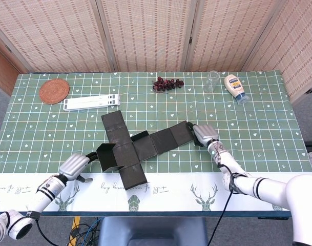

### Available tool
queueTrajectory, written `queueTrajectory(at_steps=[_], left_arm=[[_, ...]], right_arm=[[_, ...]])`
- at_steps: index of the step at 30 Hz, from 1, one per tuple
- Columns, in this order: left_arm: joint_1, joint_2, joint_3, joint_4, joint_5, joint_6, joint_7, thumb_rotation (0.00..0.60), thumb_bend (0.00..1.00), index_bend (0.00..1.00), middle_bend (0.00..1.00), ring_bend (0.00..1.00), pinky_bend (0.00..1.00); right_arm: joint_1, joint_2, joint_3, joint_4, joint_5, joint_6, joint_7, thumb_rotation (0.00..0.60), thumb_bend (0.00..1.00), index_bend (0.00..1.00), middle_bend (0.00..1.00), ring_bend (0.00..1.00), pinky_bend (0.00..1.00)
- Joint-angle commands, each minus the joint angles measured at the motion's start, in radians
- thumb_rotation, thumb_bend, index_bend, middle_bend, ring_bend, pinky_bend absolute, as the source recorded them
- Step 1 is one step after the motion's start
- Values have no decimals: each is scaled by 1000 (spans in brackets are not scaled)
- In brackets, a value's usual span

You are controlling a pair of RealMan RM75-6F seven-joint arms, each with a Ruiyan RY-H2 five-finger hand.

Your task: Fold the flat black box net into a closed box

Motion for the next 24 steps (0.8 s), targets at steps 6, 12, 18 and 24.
queueTrajectory(at_steps=[6,12,18,24], left_arm=[[1,24,2,-25,-28,-24,89,600,142,271,226,763,858],[3,33,0,-52,-52,-38,137,600,142,273,226,763,858],[7,42,-3,-69,-66,-40,161,600,142,277,226,763,858],[15,67,-8,-86,-77,-25,201,600,142,277,226,763,858]], right_arm=[[3,0,0,-21,-12,7,-2,600,970,86,218,832,1000],[2,3,2,-51,-28,16,1,600,971,86,218,832,1000],[0,11,2,-80,-42,31,1,600,971,86,218,832,1000],[-1,20,-1,-94,-38,41,-4,600,970,86,218,832,1000]])
